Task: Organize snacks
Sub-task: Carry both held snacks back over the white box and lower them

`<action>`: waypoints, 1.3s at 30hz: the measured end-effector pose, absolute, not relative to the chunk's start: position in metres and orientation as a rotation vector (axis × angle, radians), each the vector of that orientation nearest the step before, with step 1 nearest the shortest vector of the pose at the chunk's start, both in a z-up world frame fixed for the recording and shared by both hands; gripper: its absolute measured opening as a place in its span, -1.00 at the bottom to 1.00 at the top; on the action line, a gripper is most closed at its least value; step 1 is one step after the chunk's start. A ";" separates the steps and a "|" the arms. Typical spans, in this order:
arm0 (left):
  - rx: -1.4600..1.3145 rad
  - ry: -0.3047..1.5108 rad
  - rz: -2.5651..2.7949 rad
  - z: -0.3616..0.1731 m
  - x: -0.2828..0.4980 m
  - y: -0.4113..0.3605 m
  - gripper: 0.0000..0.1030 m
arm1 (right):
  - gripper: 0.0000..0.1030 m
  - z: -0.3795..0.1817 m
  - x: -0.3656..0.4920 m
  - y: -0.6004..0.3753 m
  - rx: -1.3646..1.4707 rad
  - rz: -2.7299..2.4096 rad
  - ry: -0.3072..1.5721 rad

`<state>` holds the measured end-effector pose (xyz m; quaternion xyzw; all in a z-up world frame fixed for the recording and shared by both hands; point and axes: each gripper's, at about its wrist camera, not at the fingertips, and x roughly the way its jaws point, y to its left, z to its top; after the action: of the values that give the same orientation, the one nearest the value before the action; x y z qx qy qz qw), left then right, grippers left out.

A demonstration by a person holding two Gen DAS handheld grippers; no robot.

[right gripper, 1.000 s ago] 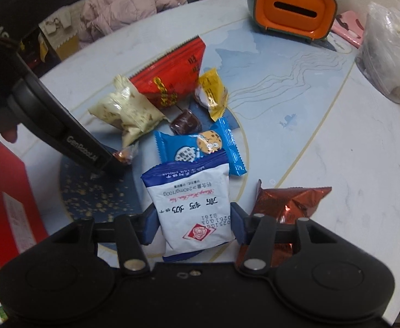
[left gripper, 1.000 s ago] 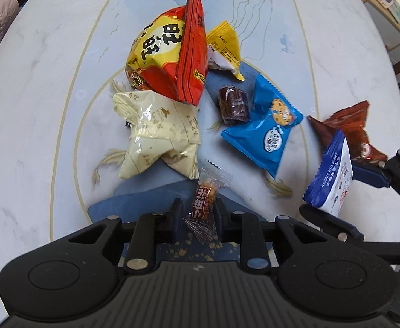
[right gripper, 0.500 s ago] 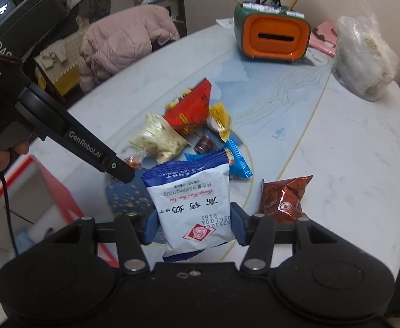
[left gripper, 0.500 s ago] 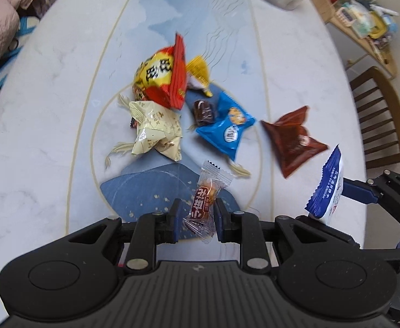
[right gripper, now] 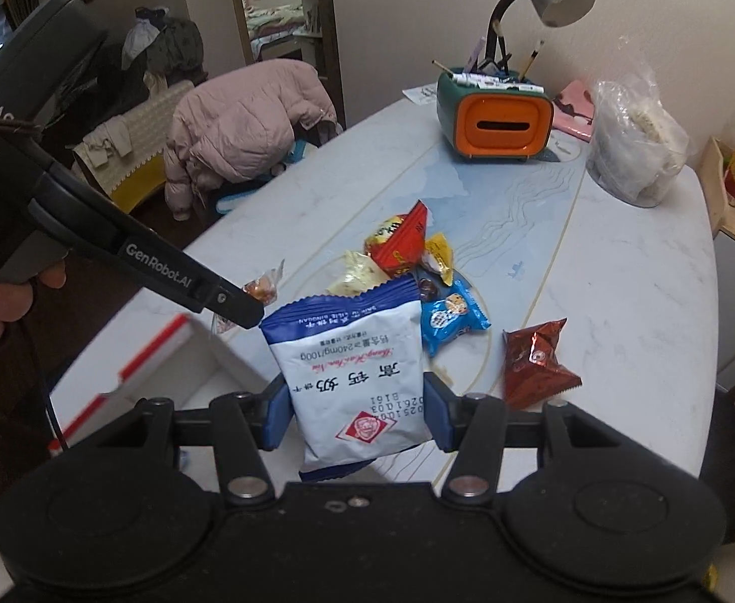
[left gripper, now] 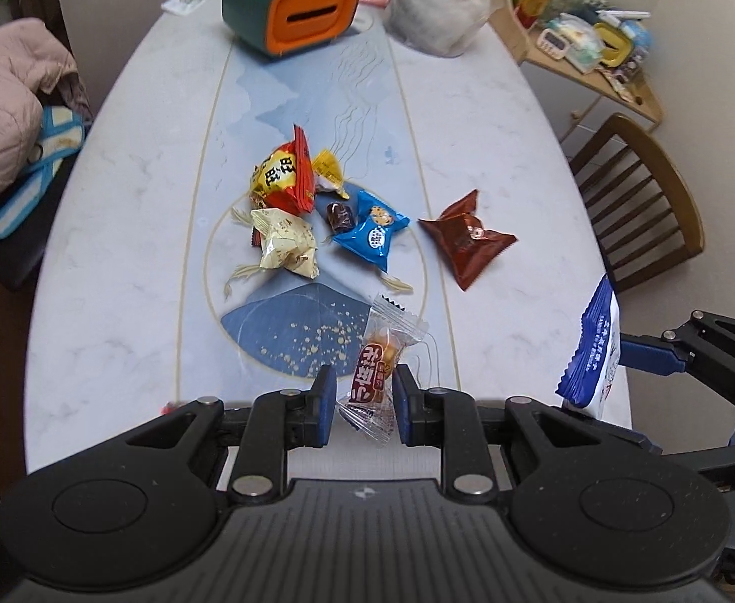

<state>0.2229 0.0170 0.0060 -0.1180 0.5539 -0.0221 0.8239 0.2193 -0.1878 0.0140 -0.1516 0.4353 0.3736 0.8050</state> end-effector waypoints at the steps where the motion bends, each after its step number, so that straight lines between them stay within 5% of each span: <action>1: -0.248 1.170 -0.053 0.011 0.216 0.017 -0.55 | 0.00 0.018 0.213 -0.189 -0.318 0.800 0.930; 19: -0.197 1.160 -0.121 0.042 0.123 0.011 -0.55 | 0.00 0.036 0.120 -0.186 -0.326 0.797 0.923; 39: -0.201 1.375 -0.049 -0.070 0.109 0.020 -0.55 | 0.00 -0.074 0.100 -0.165 -0.354 0.767 1.167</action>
<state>0.1087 0.0201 -0.0701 -0.0927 0.6336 -0.0228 0.7677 0.0996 -0.1651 -0.0745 -0.1623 0.5344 0.3510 0.7516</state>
